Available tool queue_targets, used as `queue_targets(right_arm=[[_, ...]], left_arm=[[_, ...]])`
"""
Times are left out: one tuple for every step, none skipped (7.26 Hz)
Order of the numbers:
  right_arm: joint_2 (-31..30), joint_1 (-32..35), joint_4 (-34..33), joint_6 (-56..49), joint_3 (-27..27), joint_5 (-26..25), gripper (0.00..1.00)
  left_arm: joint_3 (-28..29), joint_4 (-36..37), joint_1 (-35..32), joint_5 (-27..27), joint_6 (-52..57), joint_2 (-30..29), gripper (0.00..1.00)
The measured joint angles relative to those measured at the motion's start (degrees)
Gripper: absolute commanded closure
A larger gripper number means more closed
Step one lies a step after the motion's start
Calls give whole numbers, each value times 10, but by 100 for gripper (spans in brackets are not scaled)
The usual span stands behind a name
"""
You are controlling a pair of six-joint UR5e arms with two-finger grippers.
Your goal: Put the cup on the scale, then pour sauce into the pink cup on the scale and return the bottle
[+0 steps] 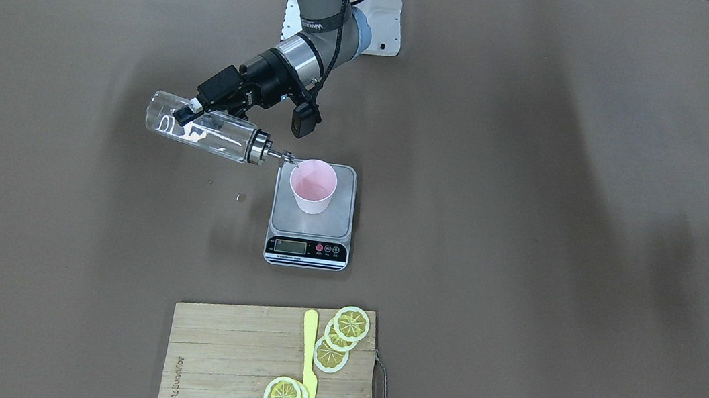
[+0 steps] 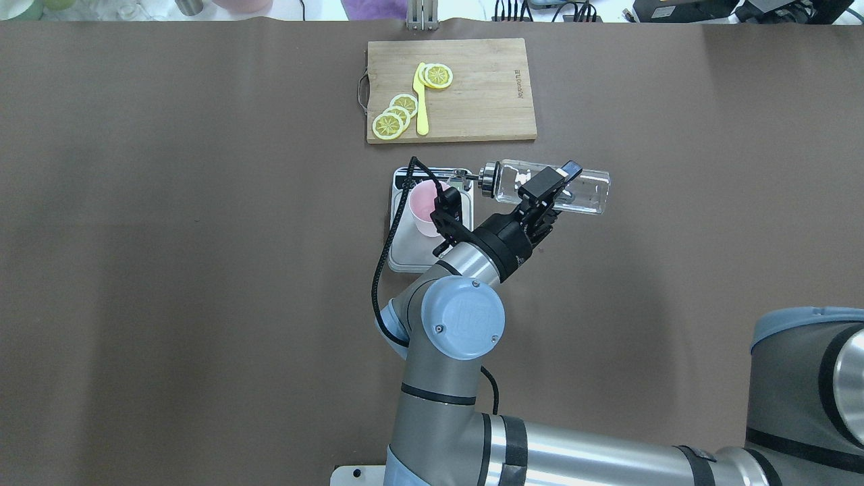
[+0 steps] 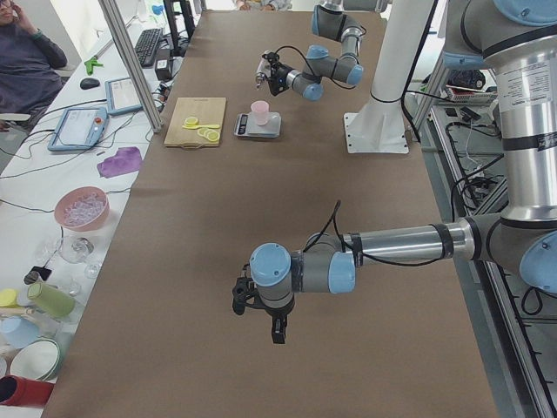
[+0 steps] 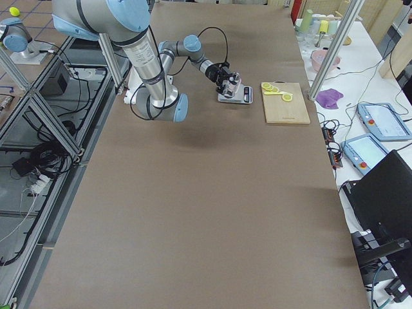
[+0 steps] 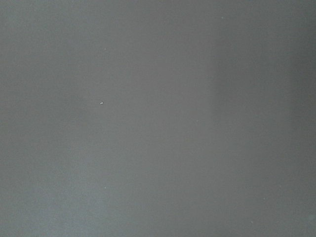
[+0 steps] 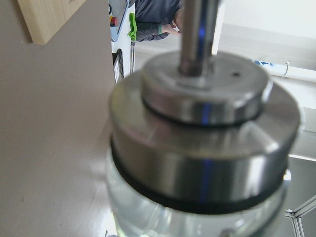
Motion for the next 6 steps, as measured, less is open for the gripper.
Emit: queue_targets(right_arm=[[2, 0, -2, 1, 0, 0, 100], [3, 0, -3, 1, 0, 0, 100], [3, 0, -3, 2, 0, 0, 100], [4, 1, -3, 3, -1, 0, 100], [4, 1, -3, 4, -1, 1, 100], [4, 1, -1, 7, 0, 1, 100]], left_arm=[[0, 0, 0, 0, 0, 0, 2], [1, 0, 0, 0, 0, 0, 2], [1, 0, 0, 0, 0, 0, 2], [0, 0, 0, 0, 0, 0, 2], [0, 0, 0, -1, 0, 0, 2], [-1, 0, 0, -1, 0, 0, 2]])
